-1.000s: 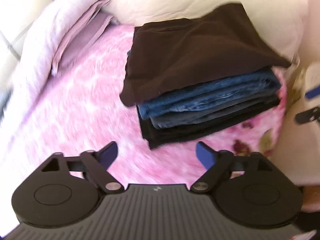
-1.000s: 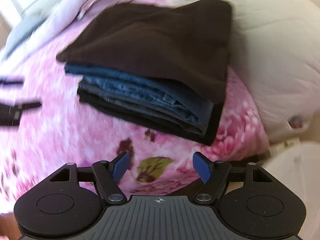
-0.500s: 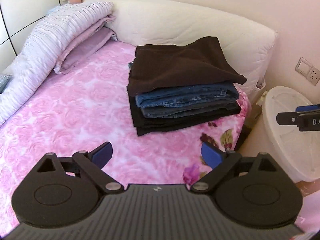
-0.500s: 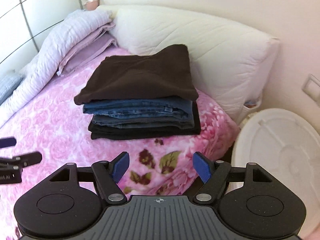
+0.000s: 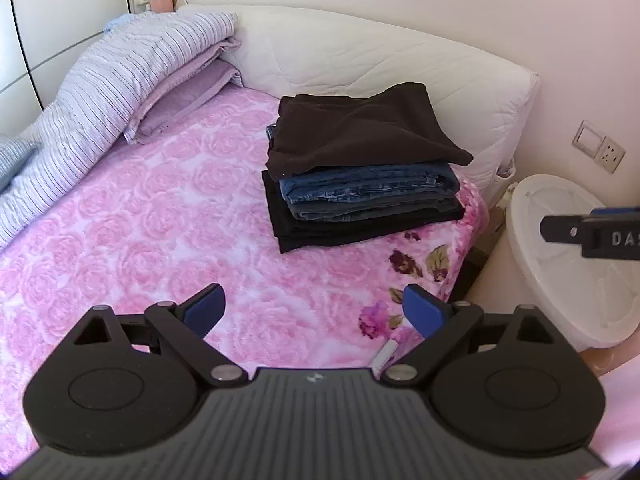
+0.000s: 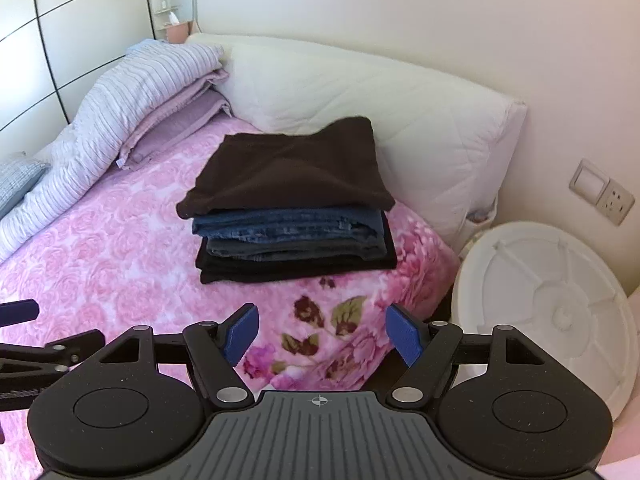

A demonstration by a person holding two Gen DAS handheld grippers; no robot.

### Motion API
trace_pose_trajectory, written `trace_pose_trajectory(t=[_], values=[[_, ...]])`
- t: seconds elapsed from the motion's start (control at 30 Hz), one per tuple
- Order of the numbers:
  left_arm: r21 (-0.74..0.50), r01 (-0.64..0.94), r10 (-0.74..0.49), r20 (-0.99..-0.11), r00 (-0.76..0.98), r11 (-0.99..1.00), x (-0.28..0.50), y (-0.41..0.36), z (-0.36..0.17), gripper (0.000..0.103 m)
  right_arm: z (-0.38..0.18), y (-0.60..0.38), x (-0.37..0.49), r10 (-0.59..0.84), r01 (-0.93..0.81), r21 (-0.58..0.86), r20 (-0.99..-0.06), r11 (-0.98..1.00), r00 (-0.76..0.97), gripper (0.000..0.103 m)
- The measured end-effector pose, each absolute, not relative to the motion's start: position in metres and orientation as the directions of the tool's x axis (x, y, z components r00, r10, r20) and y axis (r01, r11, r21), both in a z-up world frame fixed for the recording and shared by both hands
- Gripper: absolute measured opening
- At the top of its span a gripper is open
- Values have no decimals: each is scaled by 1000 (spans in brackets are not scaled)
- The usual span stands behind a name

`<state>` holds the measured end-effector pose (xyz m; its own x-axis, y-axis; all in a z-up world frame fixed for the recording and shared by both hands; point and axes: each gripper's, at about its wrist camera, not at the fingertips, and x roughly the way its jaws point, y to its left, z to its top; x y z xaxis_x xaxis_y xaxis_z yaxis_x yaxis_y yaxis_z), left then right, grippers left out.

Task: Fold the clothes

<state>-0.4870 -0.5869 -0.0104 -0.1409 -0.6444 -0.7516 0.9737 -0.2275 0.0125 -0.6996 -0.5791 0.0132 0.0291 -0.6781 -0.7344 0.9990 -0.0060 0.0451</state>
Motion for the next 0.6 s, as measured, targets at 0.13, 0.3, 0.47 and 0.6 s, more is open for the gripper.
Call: trace_pose_trajectory(t=[0.13,0.3,0.47,0.6], values=[[18,975,-648,-750,-135,-224,-495,-587,-9,92,18,-574,-698,-689,1000,28,-724,7,25,74],[-23,977,-647,-746,-157,-211,-502,-591,-6,92,22,-571,-705,-691,999,30,-723,9,28,74],[6,983,-664,-738,-121,-186,-510,-592,-5,93,24,-572,-711,-688,999,40,-725,12,37,74],[-25,982,-648,-748,-143,-188,-514,-597,-5,93,24,-574,-714,-681,999,40,-731,12,37,74]])
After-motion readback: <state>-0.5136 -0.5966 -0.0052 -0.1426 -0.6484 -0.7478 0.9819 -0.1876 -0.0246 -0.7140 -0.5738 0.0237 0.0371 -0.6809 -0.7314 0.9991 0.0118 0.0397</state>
